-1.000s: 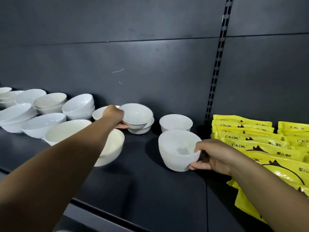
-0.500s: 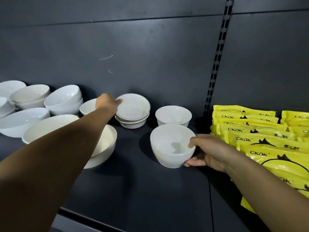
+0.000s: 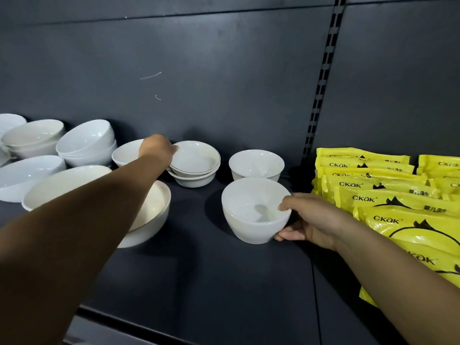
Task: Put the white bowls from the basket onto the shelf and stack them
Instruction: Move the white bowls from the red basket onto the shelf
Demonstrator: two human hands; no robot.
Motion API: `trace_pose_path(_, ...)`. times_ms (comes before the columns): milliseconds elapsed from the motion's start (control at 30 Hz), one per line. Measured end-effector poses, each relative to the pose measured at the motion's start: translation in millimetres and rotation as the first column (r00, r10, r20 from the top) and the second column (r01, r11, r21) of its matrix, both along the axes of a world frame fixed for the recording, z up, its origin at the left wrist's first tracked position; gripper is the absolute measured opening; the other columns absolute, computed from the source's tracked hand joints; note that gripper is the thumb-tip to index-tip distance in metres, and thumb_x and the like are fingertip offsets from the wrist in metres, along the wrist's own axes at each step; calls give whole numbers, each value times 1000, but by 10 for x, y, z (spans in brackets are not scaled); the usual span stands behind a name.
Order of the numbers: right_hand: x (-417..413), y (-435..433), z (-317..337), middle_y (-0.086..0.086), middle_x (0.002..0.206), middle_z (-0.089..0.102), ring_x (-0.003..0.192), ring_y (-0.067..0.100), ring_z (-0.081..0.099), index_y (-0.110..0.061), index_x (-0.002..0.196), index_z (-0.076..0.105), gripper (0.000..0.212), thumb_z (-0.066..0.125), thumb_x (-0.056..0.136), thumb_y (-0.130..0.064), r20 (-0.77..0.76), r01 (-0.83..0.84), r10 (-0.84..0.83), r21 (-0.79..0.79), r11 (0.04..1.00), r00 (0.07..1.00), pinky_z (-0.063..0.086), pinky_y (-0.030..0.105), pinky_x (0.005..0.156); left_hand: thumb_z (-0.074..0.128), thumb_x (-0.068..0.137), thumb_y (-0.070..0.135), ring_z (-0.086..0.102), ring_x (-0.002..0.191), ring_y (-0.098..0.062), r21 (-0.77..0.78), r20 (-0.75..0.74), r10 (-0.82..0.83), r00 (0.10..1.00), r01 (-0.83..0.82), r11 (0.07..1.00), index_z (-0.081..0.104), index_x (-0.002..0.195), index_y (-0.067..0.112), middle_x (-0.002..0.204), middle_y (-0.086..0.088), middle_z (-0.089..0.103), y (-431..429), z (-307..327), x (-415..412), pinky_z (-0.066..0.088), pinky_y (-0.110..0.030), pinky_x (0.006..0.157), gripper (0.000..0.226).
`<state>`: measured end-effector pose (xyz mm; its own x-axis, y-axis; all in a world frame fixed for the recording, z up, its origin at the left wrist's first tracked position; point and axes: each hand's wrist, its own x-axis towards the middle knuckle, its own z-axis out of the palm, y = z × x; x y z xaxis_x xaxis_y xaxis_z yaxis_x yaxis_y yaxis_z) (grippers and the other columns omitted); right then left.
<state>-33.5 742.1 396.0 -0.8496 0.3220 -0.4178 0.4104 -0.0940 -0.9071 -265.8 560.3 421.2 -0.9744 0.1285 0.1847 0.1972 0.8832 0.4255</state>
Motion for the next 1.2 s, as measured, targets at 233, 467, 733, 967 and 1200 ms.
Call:
trace_pose_path(233,27,-76,-38,17,61,57,33,19,57,-10,84,53,12,43,90,-8,-42,26,-23,71,997,999,41,16,31,45,94,20,47,22,-6,289,164,-47,985,-2,957,48,63,8,59,-10,52,-151,46,201,44,-17,40,34)
trace_pose_path(467,28,-59,-84,11,79,64,68,28,62,-8,91,65,17,50,87,-15,-212,129,-9,558,819,977,58,38,65,44,91,16,53,90,-37,65,-17,-104,994,105,992,58,69,3,87,-23,55,-352,247,1009,35,-32,74,29)
trace_pose_path(733,443,-430,152,4,105,68,89,18,57,-13,97,69,19,53,87,-19,-394,241,60,669,703,917,46,30,82,56,89,19,59,87,-14,467,-21,-292,956,268,843,64,79,23,85,3,67,-809,321,2205,49,-31,89,13)
trace_pose_path(967,1134,-1730,14,-7,84,61,91,16,59,-16,87,66,12,57,88,-24,-322,-96,416,683,724,850,48,32,87,55,90,12,55,56,7,559,-3,-187,982,157,814,62,75,23,52,21,64,-2088,-352,3222,47,-14,64,19)
trace_pose_path(1200,1629,-3289,-1054,10,101,71,99,22,62,-3,91,70,18,60,85,-17,-38,-438,652,710,552,757,42,27,80,63,78,36,53,75,-16,424,271,145,952,-253,869,66,77,19,73,-5,62,-3625,-1509,4396,46,-38,78,18)
